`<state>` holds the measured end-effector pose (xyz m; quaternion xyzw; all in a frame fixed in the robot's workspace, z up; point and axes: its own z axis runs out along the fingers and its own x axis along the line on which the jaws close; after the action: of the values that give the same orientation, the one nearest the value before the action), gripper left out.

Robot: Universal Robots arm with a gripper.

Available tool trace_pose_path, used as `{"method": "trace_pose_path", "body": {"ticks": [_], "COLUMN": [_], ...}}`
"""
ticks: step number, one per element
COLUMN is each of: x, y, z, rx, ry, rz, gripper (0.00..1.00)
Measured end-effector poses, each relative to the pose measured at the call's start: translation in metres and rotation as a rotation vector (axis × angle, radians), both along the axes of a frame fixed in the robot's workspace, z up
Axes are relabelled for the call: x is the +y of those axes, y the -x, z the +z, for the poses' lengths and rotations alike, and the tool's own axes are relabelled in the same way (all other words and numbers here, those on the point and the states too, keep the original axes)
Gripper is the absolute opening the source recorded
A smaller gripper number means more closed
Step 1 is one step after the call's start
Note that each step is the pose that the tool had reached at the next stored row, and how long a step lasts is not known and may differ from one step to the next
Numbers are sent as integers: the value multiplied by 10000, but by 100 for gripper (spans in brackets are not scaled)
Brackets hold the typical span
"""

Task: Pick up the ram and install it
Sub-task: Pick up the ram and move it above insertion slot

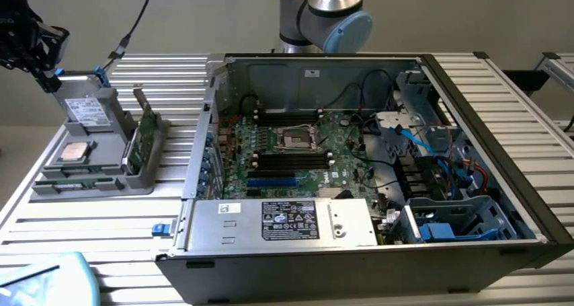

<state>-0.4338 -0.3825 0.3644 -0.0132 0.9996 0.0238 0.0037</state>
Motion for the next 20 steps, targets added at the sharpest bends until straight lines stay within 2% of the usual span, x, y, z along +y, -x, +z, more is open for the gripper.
{"method": "trace_pose_path", "body": {"ticks": [20], "x": [0], "y": [0], "z": [-191], "rx": [0], "ry": [-7], "rz": [3640], "gripper": [11]}}
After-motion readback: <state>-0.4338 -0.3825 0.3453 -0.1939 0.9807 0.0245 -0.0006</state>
